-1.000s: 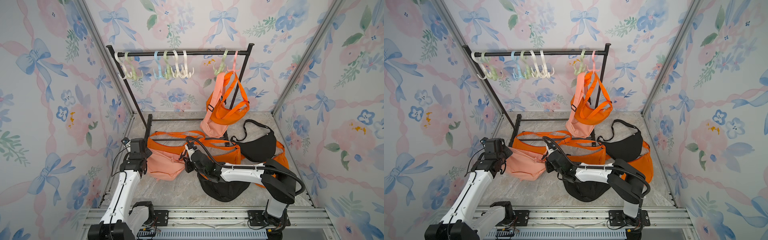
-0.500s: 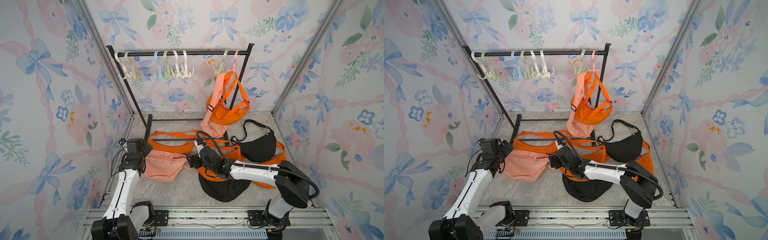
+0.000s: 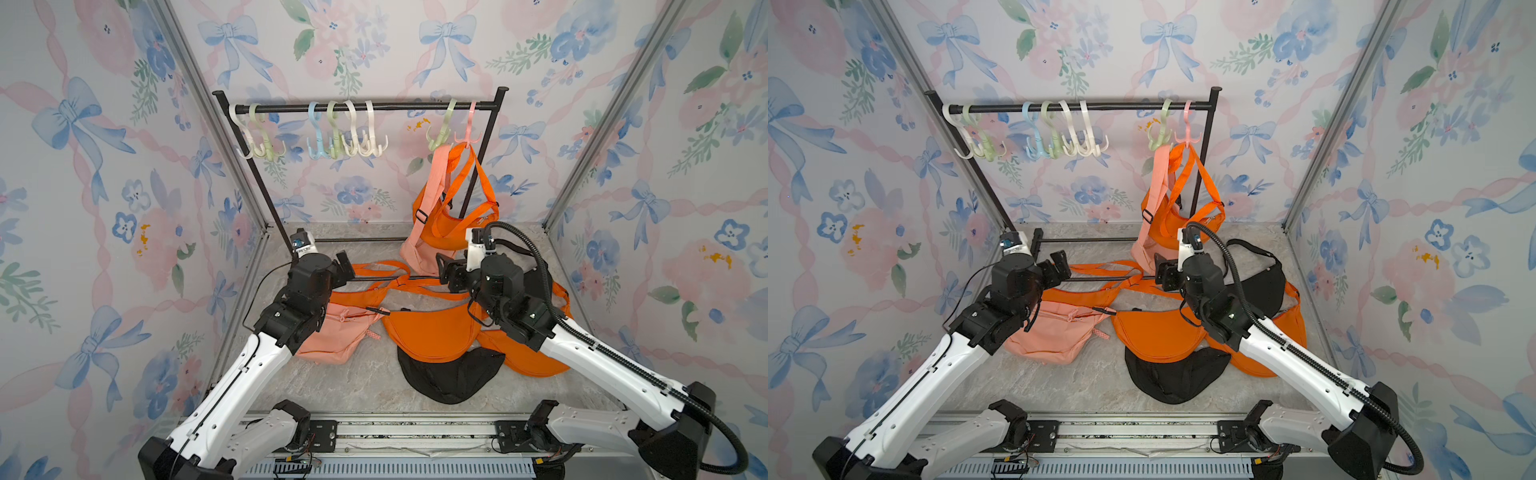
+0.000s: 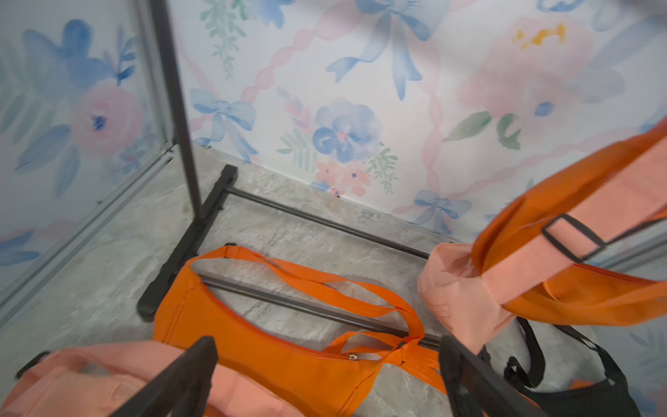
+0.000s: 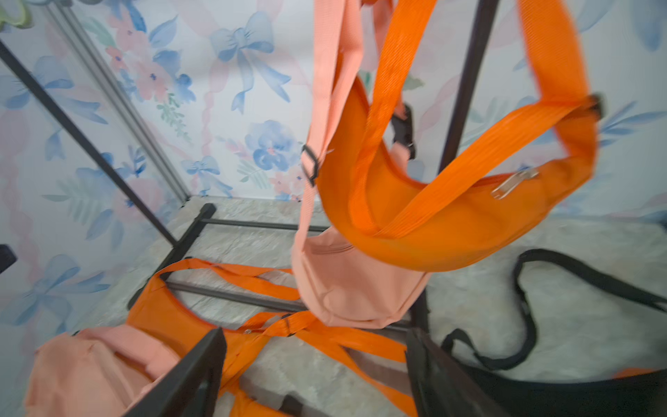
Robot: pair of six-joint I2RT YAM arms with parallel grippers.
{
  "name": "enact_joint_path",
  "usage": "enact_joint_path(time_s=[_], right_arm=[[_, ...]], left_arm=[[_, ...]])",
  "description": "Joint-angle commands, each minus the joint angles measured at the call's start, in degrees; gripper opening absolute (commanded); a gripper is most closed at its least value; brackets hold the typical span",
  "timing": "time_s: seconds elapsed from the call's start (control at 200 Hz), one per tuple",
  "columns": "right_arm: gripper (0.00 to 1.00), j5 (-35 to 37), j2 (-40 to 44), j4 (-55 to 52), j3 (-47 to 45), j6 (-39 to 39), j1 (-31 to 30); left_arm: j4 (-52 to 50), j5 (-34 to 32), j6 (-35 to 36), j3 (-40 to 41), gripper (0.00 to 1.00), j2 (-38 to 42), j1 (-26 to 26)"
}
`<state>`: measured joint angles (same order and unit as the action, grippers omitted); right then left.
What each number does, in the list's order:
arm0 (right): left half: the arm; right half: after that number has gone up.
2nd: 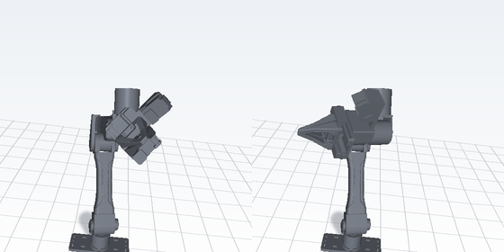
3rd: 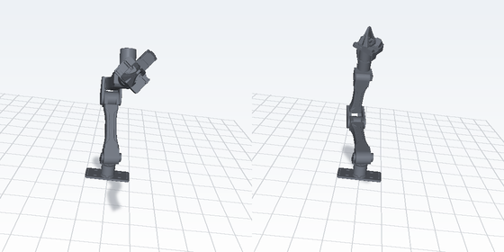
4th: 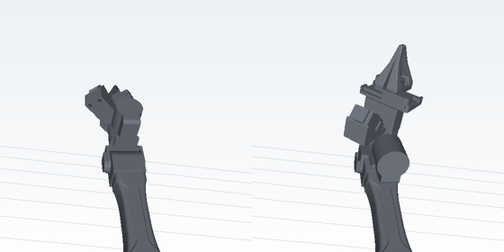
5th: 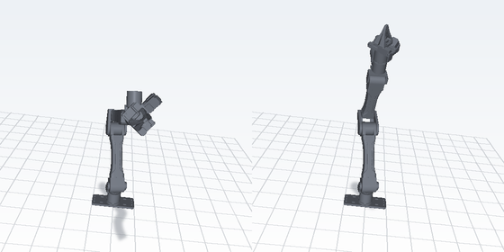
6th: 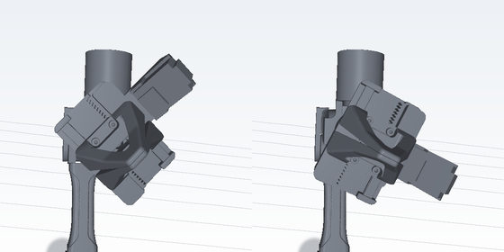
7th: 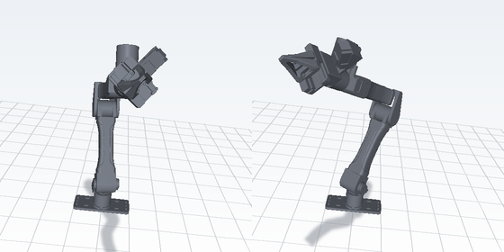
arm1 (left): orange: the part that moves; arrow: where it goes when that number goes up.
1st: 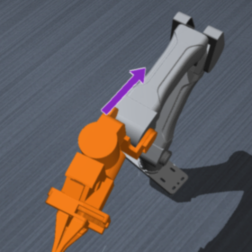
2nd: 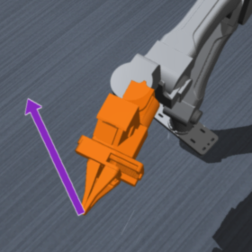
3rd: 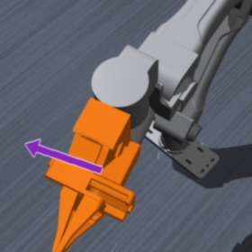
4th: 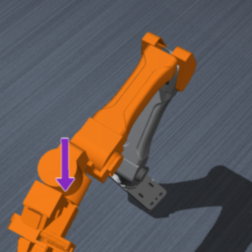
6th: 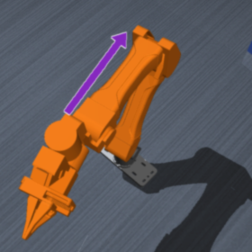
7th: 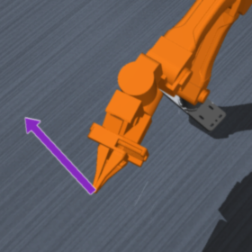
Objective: Take the bag off the hook
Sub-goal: Pick up the bag from the hook.
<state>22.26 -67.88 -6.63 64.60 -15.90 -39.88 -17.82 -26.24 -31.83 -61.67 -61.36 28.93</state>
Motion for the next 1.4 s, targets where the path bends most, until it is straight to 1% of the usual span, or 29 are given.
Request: enact_joint_path(time_s=[0.0,0.055,0.135,0.17,0.2,0.26,0.335,0.395,0.435,0.59,0.79,0.85,0.875,0.905,0.92,0.955,0.97,1.0,1.04,1.195,1.205,1.3,1.385,1.395], right_arm=[[0.7,-6.62,-1.38,-8.37,7.12,2.88,7.56],[0.61,-12.19,-3.42,-9.98,10.83,1.96,11.58],[0.46,-17.15,-6.64,-10.99,15.46,1.51,15.6],[0.43,-18.6,-8.12,-11.52,17.7,2.02,16.95],[0.43,-18.98,-9.42,-12.01,19.62,2.38,17.97],[0.49,-21.0,-12.14,-12.28,23.38,3.06,20.09],[0.5,-24.06,-15.74,-12.96,28.18,1.79,22.84],[0.5,-25.98,-18.15,-12.96,31.1,1.09,23.91],[0.5,-26.25,-19.36,-12.98,32.54,0.81,24.06],[0.5,-28.25,-22.78,-11.78,35.69,-0.65,24.08],[0.51,-29.89,-25.01,-11.66,37.27,-0.89,23.31],[0.51,-29.61,-25.1,-11.41,36.96,-0.67,23.05],[0.51,-29.56,-25.07,-11.26,36.67,-0.56,22.96],[0.5,-29.38,-24.89,-11.1,36.36,-0.55,22.87],[0.5,-29.34,-24.84,-10.85,36.12,-0.57,22.83],[0.5,-29.17,-24.59,-10.41,35.52,-0.62,22.74],[0.5,-29.06,-24.54,-10.22,35.25,-0.63,22.66],[0.5,-28.95,-24.37,-9.79,34.8,-0.73,22.57],[0.5,-28.81,-24.24,-9.33,34.34,-0.71,22.34],[0.5,-28.14,-24.98,-8.99,34.93,0.73,20.8],[0.5,-28.15,-25.08,-8.96,35.08,0.77,20.67],[0.51,-28.54,-26.15,-8.45,36.18,1.18,19.82],[0.52,-28.17,-26.61,-7.76,37.5,1.78,18.91],[0.52,-28.18,-27.77,-7.55,37.72,1.96,18.75]], left_arm=[[5.24,2.0,7.27,-5.3,0.98,-7.52,4.06],[7.47,6.26,8.54,-8.91,0.98,-11.64,5.03],[9.14,11.09,9.82,-14.77,0.98,-18.48,5.91],[9.53,12.5,10.2,-17.33,0.98,-21.27,6.09],[9.54,13.63,10.3,-19.59,0.98,-23.52,6.14],[9.63,16.01,10.93,-23.85,0.98,-27.35,6.14],[9.83,18.54,12.07,-28.69,0.98,-31.65,6.19],[9.73,19.48,13.09,-32.48,0.98,-35.52,6.16],[9.57,19.94,12.99,-34.85,0.98,-37.95,6.15],[9.15,25.54,12.12,-42.29,0.98,-46.02,6.14],[7.77,25.93,11.53,-50.94,0.98,-52.57,6.09],[7.67,25.92,11.85,-53.5,0.95,-53.8,6.07],[7.72,25.9,12.11,-54.56,0.92,-54.21,6.08],[7.56,25.89,12.29,-55.83,0.85,-54.74,6.12],[7.47,25.9,12.4,-56.43,0.78,-55.0,6.09],[7.16,25.77,12.58,-57.68,0.57,-55.37,6.09],[7.04,25.53,12.65,-58.21,0.5,-55.54,6.09],[6.71,25.02,12.76,-59.1,0.38,-55.81,6.06],[6.3,24.36,13.0,-60.12,0.28,-56.03,6.05],[4.34,21.81,14.47,-62.94,0.04,-55.61,5.53],[4.3,21.57,14.68,-63.07,0.0,-55.55,5.51],[3.52,18.93,16.39,-63.22,0.0,-54.07,5.27],[2.82,18.08,16.96,-63.15,0.0,-52.14,4.6],[2.71,18.09,16.97,-63.14,0.0,-51.94,4.46]])
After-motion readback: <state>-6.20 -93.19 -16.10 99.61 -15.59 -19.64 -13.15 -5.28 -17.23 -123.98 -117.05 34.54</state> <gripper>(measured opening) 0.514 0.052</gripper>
